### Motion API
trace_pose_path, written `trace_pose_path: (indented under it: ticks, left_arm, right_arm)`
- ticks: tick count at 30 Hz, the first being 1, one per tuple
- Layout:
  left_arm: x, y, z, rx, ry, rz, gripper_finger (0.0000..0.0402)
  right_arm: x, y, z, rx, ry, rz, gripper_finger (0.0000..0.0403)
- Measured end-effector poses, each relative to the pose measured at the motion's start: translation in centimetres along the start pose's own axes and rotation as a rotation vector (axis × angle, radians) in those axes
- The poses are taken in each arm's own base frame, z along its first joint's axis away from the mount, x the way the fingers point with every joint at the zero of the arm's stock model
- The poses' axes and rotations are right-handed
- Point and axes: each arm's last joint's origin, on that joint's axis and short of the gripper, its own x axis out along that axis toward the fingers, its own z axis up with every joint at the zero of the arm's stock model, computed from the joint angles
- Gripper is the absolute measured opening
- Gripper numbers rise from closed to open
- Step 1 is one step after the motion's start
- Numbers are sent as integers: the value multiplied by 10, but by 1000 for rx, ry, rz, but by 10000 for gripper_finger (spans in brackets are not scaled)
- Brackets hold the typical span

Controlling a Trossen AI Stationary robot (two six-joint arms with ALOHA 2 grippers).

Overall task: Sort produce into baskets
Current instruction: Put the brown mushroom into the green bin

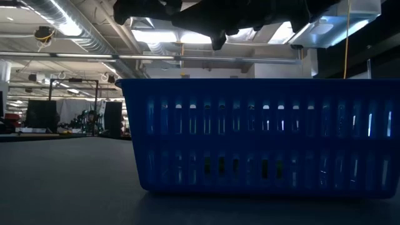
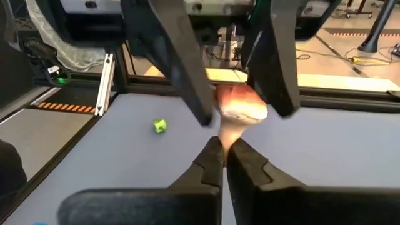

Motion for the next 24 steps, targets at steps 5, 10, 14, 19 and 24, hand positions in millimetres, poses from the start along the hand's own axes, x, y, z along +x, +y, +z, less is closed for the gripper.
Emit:
trace_pose_path:
  ticks: [5,10,14,19,24]
  left_arm:
    - [-13,1,6,4,-7,-50,201]
    - [-28,5,8,29,7,-62,205]
    - [-36,9,-1,31,59,-7,205]
    - [-40,11,-15,34,131,58,205]
    - [-39,13,-24,12,175,104,205]
  right_arm:
    - [-8,-8,8,0,5,-13,13]
    - [-25,-20,17,-14,70,-65,14]
    - [-40,-35,21,1,145,-126,14]
    - [-51,-57,6,40,320,-191,14]
    - [-52,-72,-19,109,490,-234,14]
